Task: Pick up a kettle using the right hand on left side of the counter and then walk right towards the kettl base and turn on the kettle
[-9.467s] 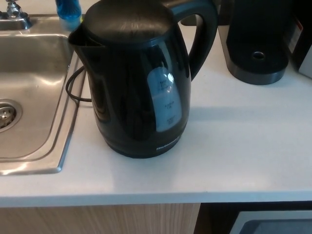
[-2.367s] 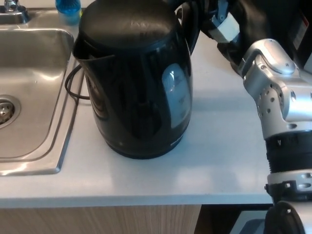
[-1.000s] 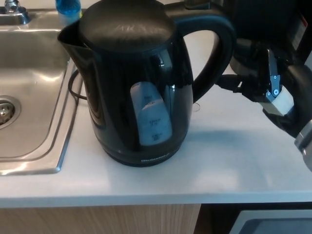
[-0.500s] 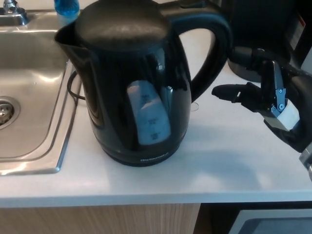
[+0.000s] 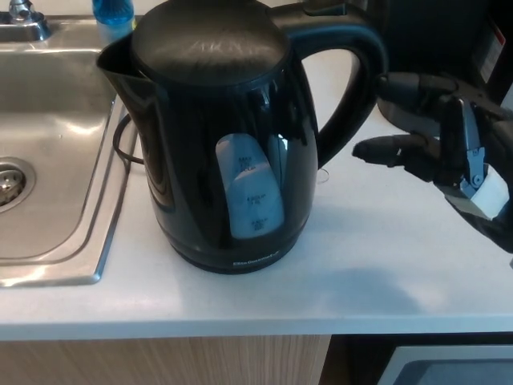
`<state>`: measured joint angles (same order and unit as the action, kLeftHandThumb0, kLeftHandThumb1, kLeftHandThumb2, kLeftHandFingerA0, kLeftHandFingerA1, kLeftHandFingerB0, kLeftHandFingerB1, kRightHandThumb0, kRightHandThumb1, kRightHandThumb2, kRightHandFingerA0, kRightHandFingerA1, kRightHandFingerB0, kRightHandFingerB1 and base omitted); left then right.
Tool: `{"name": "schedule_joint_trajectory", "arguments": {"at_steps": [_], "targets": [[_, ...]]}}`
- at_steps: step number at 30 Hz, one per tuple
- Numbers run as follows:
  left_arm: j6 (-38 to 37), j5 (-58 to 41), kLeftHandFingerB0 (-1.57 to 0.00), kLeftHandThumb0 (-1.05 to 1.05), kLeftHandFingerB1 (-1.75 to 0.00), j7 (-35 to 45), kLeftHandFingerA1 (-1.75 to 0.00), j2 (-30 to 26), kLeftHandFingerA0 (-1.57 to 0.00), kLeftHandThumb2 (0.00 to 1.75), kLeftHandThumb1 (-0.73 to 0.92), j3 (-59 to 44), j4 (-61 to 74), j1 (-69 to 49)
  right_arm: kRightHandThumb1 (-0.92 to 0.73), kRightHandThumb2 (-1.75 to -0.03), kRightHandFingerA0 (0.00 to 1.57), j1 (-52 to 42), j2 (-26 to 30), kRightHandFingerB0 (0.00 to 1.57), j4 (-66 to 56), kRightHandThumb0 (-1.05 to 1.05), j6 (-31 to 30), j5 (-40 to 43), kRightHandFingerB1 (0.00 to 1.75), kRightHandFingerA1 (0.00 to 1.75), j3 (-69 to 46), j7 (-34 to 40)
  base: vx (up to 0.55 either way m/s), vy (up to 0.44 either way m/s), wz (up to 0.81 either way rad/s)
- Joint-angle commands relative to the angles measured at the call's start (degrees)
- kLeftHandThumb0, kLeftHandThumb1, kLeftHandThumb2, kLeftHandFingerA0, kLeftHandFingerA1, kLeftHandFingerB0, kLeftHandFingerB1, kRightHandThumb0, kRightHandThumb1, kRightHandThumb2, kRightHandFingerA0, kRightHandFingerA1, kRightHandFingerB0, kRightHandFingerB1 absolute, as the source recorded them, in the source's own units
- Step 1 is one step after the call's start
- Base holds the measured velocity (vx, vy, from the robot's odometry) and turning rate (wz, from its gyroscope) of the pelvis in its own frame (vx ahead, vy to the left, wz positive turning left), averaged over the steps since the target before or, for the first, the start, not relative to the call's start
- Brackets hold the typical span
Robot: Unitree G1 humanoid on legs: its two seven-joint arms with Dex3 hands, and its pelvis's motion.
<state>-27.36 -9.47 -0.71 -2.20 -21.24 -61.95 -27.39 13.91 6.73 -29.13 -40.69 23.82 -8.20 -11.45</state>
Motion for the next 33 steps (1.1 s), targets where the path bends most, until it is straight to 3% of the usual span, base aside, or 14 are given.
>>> {"name": "schedule_joint_trajectory", "arguments": {"at_steps": [1,2,3,4,11,16,17,18,19,20,30,31,32,33], "targets": [[-1.59,0.35,-0.79,0.26,-0.88,-0.79,-0.99,-0.83,-0.94,1.13,0.52,0.06,-1.28,0.16,-0.92,-0.76,0.55,-3.09,2.98,0.46,-1.01,-0.87,2.17,1.38,0.67,0.89,-2.25,-2.33,0.0,0.0,0.0],[-1.63,0.34,-0.79,0.26,-0.88,-0.79,-0.99,-0.85,-0.94,1.13,0.52,0.07,-1.35,0.19,-0.92,-0.76,0.55,-3.13,3.04,0.46,-1.01,-0.87,2.2,1.45,0.67,0.89,-2.25,-2.33,0.0,0.0,0.0],[-1.18,-0.94,-0.81,0.27,-0.9,-0.25,-1.01,-0.15,-0.94,1.14,0.53,-0.7,-0.12,-0.43,-0.92,-0.74,0.61,-5.02,4.18,0.45,-2.26,-0.89,0.9,4.28,0.8,1.09,-5.01,-3.76,0.0,0.0,0.0],[-1.18,-1.07,-0.82,0.31,-0.91,-0.11,-1.01,-0.13,-0.92,1.16,0.54,-0.81,0.01,-0.61,-0.92,-0.75,0.71,-6.05,5.21,0.52,-2.93,-0.88,0.34,4.84,0.85,1.12,-6.06,-4.23,0.0,0.0,0.0],[-2.43,-2.18,-0.82,0.17,-0.93,1.65,-1.03,-0.72,-0.92,1.06,0.54,-2.52,-2.47,0.01,-0.92,-0.8,0.84,-12.45,13.86,0.68,-4.6,-0.92,1.68,2.02,0.87,1.15,-10.13,-6.49,0.0,0.0,0.0],[-2.06,-1.07,-0.8,0.2,-0.9,0.55,-1.02,-1.29,-0.93,1.07,0.54,-2.31,-4.13,1.23,-0.92,-0.81,0.86,-10.99,15.69,0.69,-2.81,-0.91,2.2,1.41,0.86,1.15,-10.36,-4.8,0.0,0.0,0.0],[-2.19,-0.57,-0.83,0.25,-0.92,0.31,-1.01,-1.07,-0.91,1.1,0.51,-1.77,-2.83,0.85,-0.82,-1.29,0.87,-8.45,16.09,0.64,-1.64,-0.76,1.69,1.07,0.74,1.0,-9.95,-4.07,0.0,0.0,0.0],[-2.33,0.18,-0.83,0.25,-0.92,-0.06,-1.01,-0.72,-0.91,1.1,0.51,-0.95,-0.8,0.23,-0.82,-1.29,0.87,-4.62,16.62,0.64,0.1,-0.76,0.9,0.5,0.74,1.0,-9.35,-3.02,0.0,0.0,0.0],[-2.0,0.05,-0.82,0.31,-0.9,-0.22,-1.0,-0.59,-0.94,1.14,0.51,-0.93,-0.57,0.28,-0.77,-1.06,0.85,-3.64,16.68,0.65,0.52,-0.92,0.59,0.4,0.71,0.96,-9.02,-2.81,0.01,0.004,-0.06],[-1.57,-0.63,-0.83,0.27,-0.91,0.3,-1.02,-0.31,-0.96,1.16,0.53,-1.21,-0.47,0.49,-0.92,-0.79,0.83,-0.47,16.69,0.65,1.79,-0.89,-0.2,-0.13,0.62,0.89,-7.67,-2.21,0.0,0.0,0.0],[-1.13,-1.16,-0.83,0.26,-0.92,1.25,-1.02,-0.23,-0.96,1.16,0.53,-1.38,-0.19,0.44,-0.92,-0.79,0.73,15.88,16.25,0.58,12.89,-0.91,0.61,-4.69,0.51,0.72,2.42,-2.28,0.0,0.0,0.0],[-1.42,-1.06,-0.79,0.24,-0.96,1.0,-1.09,-0.22,-0.86,1.1,0.57,-1.4,0.08,0.14,-0.92,-0.69,0.7,17.22,15.84,0.56,14.27,-0.79,0.74,-5.09,0.4,0.46,3.2,-2.11,0.0,0.0,0.0],[-1.86,-0.91,-0.79,0.24,-0.96,0.64,-1.09,-0.21,-0.86,1.1,0.57,-1.41,0.48,-0.32,-0.92,-0.69,0.7,19.19,15.19,0.56,16.28,-0.79,0.9,-5.7,0.4,0.46,4.32,-1.87,0.0,0.0,0.0],[-1.92,-0.66,-0.81,0.23,-0.91,0.67,-1.0,-0.47,-0.93,1.14,0.53,-1.25,0.26,-0.14,-0.92,-0.77,0.66,22.4,13.98,0.54,19.85,-0.89,1.21,-7.35,0.46,0.64,6.36,-0.94,0.0,0.0,0.0]]}}
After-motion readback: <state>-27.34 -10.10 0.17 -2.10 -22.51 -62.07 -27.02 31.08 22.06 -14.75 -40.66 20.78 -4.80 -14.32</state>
